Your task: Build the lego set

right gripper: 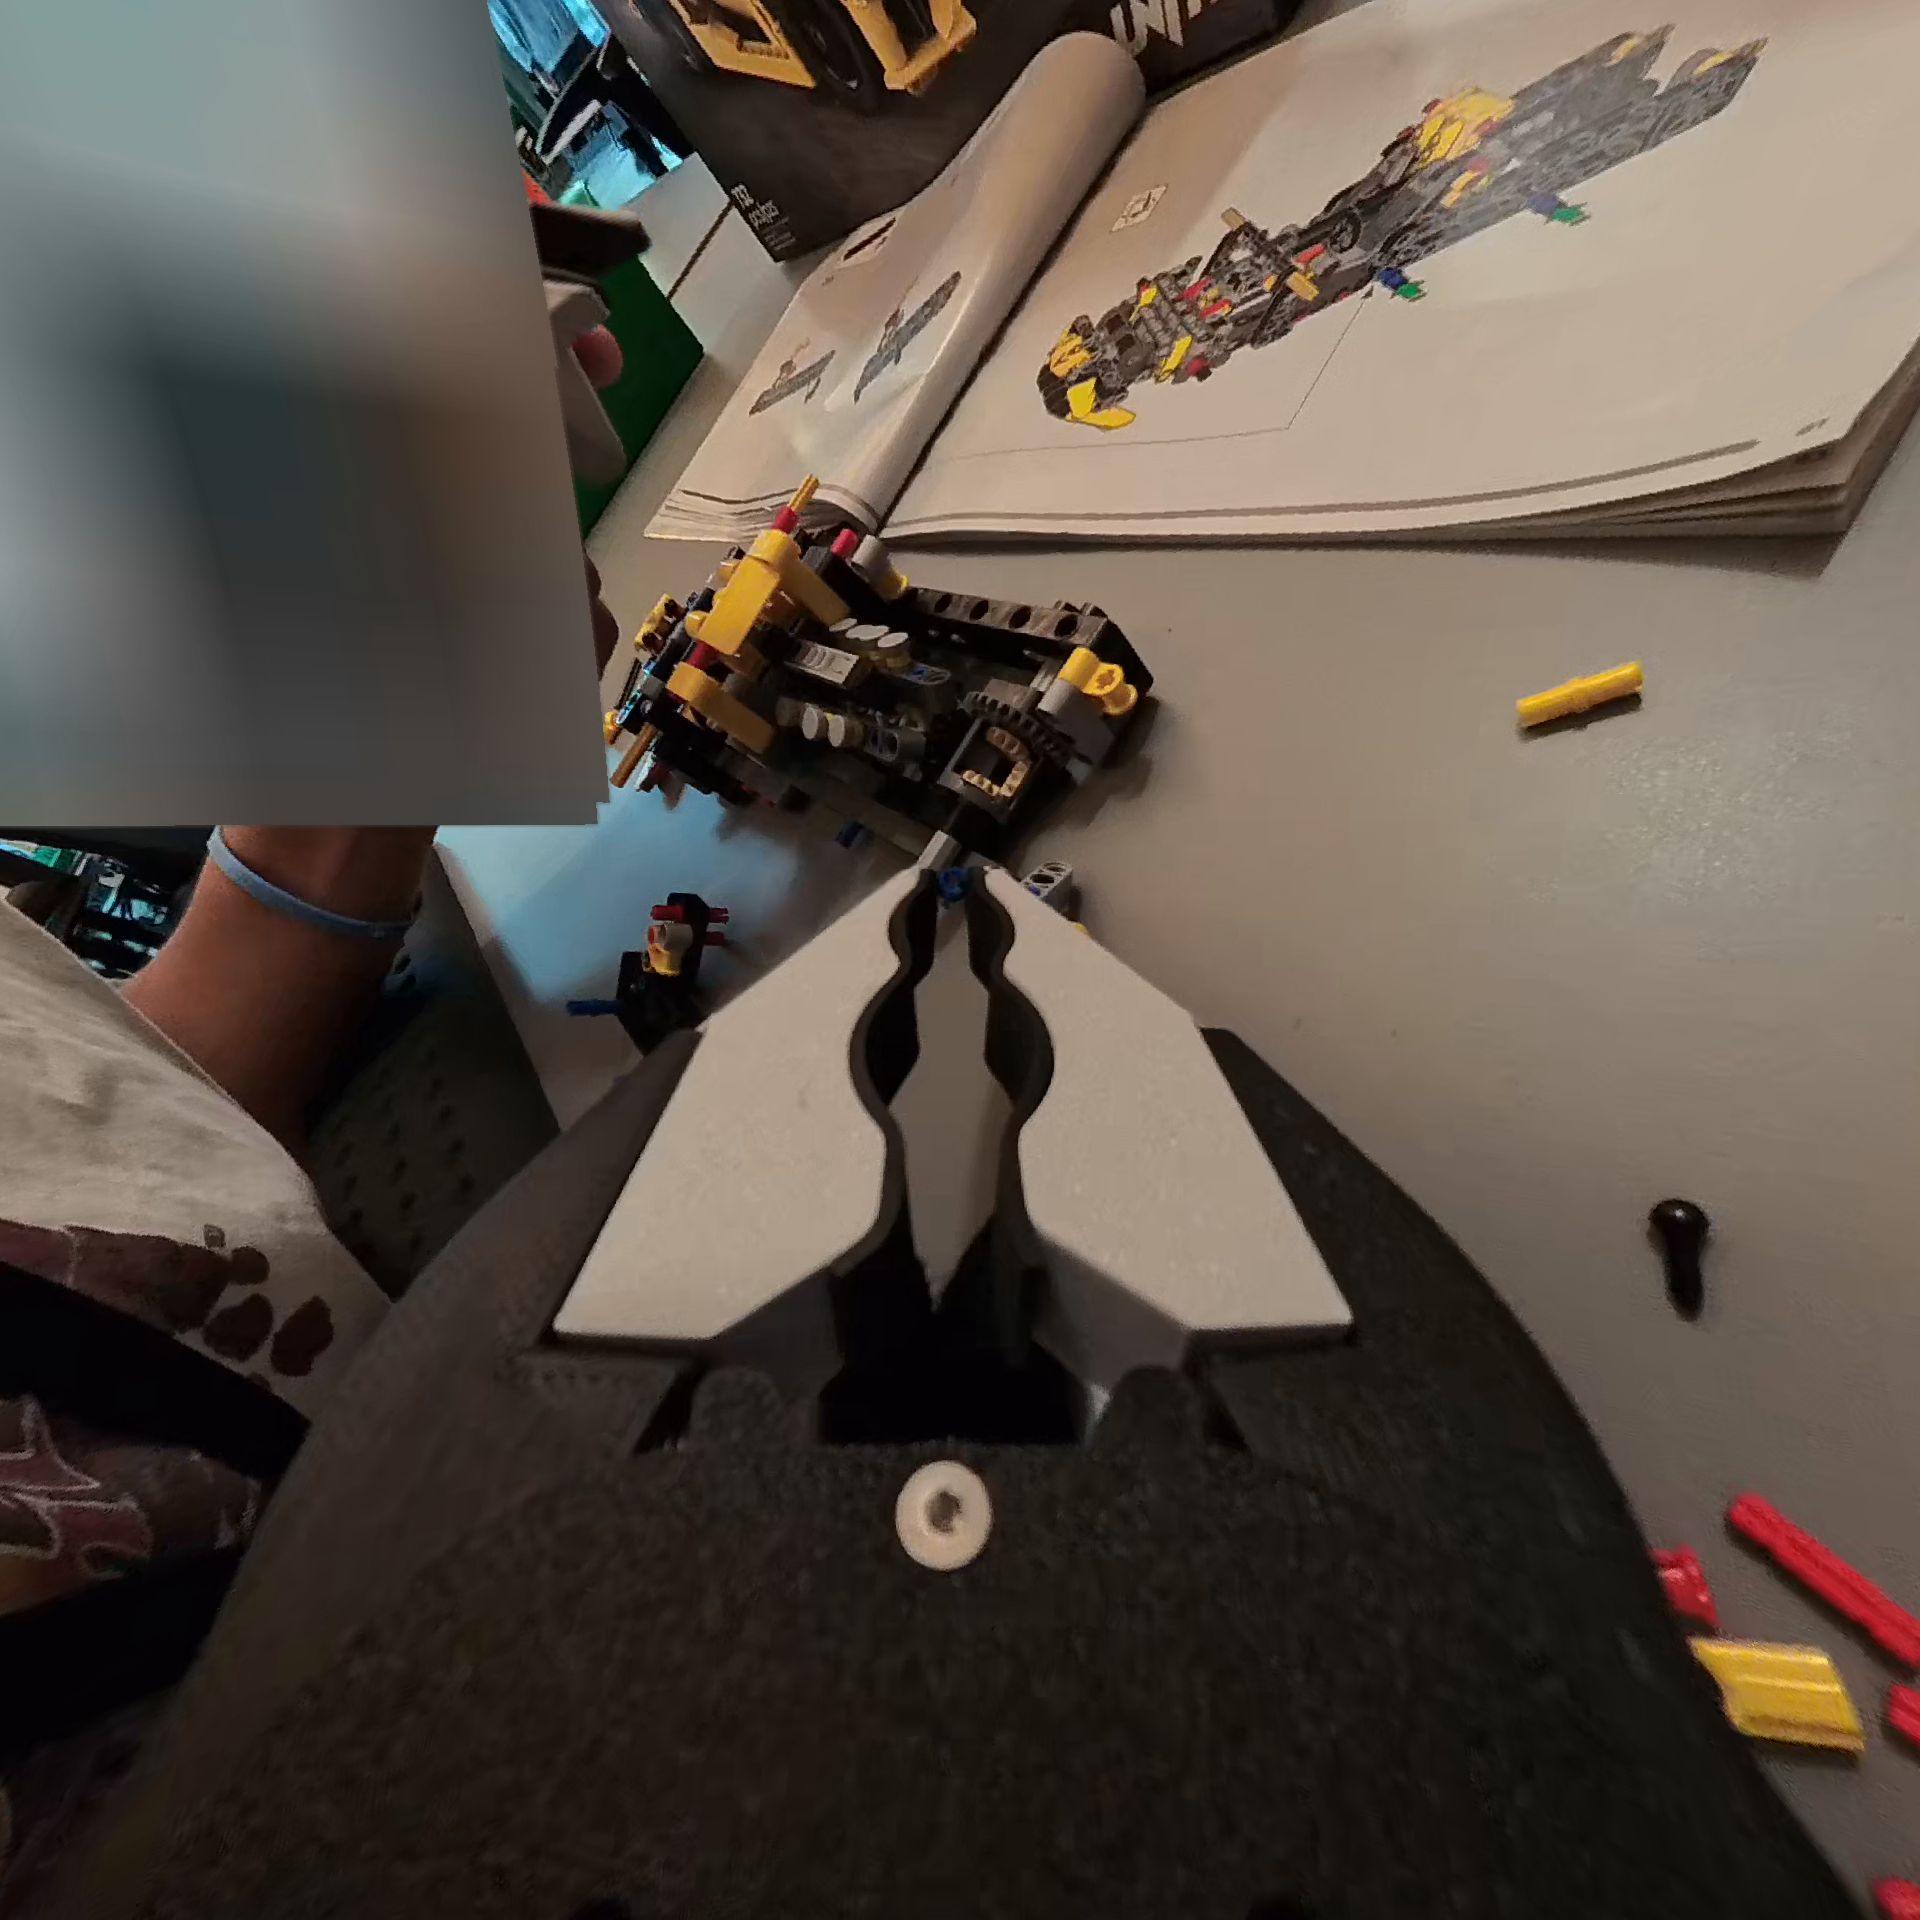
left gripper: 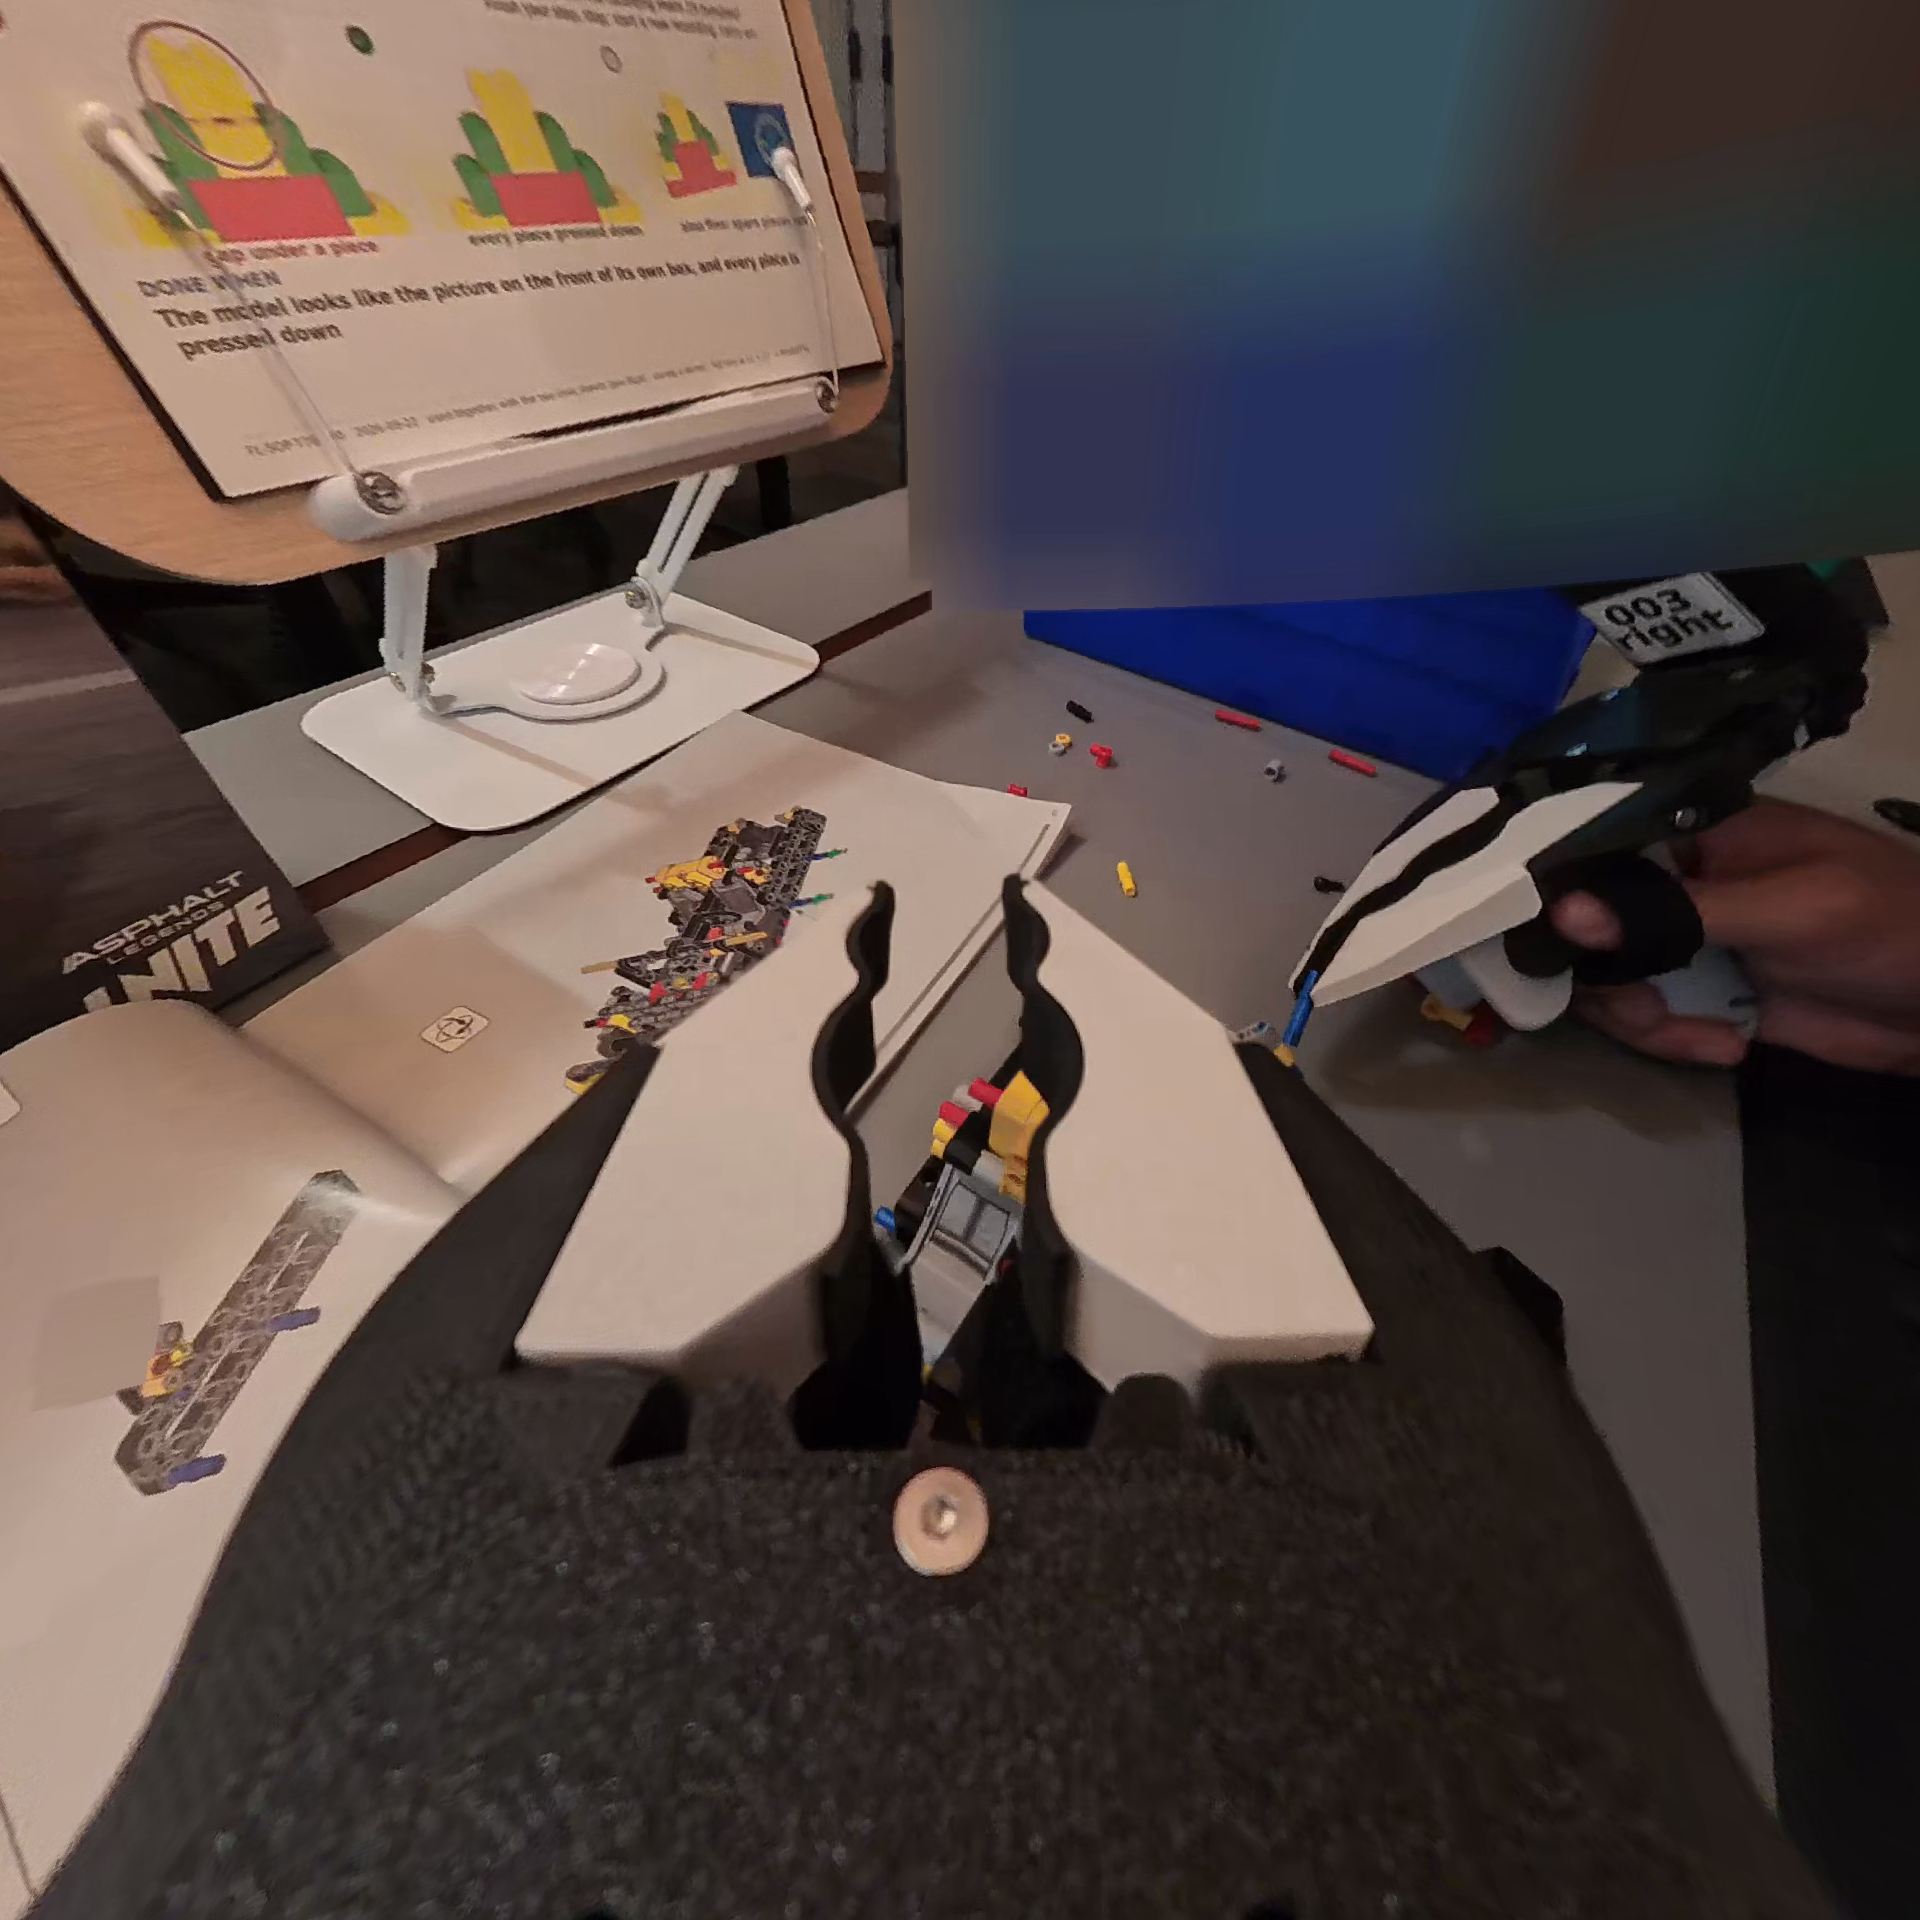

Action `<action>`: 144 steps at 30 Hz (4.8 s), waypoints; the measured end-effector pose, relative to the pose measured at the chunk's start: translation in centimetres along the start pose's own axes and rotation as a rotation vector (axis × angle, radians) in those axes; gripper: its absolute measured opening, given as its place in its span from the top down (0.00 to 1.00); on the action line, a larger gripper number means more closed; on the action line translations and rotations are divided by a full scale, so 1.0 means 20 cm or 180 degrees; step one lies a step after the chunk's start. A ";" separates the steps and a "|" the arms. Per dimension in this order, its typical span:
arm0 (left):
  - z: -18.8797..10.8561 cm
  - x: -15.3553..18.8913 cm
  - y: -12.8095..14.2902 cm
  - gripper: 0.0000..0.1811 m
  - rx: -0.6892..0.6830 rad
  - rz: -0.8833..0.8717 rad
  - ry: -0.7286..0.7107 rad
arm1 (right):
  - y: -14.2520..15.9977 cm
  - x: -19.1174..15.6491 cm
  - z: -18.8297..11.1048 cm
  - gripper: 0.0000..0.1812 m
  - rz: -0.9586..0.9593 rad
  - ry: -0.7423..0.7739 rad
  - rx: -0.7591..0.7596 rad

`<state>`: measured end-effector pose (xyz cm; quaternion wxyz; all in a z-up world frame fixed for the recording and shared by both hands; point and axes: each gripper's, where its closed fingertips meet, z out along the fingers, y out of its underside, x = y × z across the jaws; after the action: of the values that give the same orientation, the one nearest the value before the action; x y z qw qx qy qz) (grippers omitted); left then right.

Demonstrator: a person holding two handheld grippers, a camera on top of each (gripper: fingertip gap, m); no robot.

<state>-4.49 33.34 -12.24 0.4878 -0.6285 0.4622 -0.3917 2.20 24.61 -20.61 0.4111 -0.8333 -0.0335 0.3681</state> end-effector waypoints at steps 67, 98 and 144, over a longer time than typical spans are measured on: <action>0.01 0.40 0.25 0.87 -0.0832 0.0799 0.0338 | 0.21 0.04 0.02 0.98 -0.1665 0.1015 -0.0881; 0.02 0.40 0.28 0.87 -0.0929 0.0929 0.0301 | 0.22 0.04 0.02 0.97 -0.1627 0.0960 -0.0852; 0.00 0.63 0.19 0.98 -0.0441 0.2611 -0.0098 | -0.03 -0.41 -0.04 0.98 0.0202 -0.0965 0.0386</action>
<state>-1.89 20.87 -15.36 0.5668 -0.4293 0.6922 -0.1235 -3.14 21.39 -15.05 0.4390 -0.7425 -0.0466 0.5037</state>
